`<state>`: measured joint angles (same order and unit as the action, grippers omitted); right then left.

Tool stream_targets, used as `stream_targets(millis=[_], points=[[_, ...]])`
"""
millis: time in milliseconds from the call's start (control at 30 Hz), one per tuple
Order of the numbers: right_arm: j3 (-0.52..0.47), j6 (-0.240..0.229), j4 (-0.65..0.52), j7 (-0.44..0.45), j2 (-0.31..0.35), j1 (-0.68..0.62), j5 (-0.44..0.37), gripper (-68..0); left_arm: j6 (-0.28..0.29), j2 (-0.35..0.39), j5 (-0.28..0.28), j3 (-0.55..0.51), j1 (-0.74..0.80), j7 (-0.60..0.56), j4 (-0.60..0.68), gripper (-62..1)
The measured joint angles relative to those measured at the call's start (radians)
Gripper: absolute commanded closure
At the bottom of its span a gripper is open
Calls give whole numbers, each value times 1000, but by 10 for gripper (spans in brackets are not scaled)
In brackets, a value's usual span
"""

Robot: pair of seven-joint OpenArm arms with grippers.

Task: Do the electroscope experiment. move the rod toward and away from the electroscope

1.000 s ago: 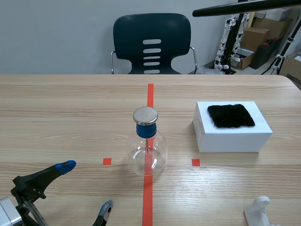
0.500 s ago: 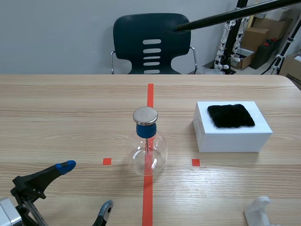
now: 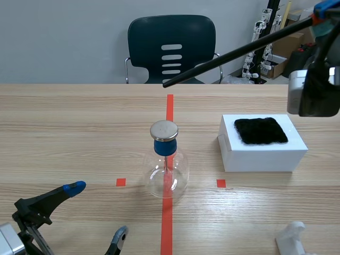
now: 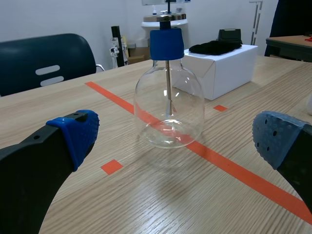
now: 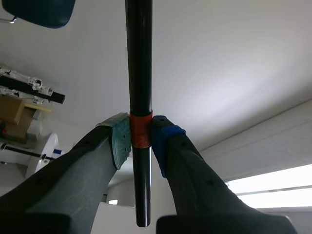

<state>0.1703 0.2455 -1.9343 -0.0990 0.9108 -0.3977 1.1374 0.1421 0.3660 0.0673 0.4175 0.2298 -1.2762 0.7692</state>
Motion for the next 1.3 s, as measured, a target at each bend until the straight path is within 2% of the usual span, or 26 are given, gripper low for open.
stream_targets(millis=[100,200,333,767,933,1300], points=[[34,-2,36,0,-26,24,44,-12,0,0,0,0,0,0,0,-623],[62,-21,58,0,-53,42,61,-12,0,0,0,0,0,0,0,-623],[91,-22,76,13,-71,57,88,-12,0,0,0,0,0,0,0,-623],[116,-23,89,22,-74,56,113,-10,0,0,0,0,0,0,0,-623],[116,-48,89,22,-74,56,113,-10,0,0,0,0,0,0,0,-623],[116,-45,89,22,-74,56,113,-11,0,0,0,0,0,0,0,-623]])
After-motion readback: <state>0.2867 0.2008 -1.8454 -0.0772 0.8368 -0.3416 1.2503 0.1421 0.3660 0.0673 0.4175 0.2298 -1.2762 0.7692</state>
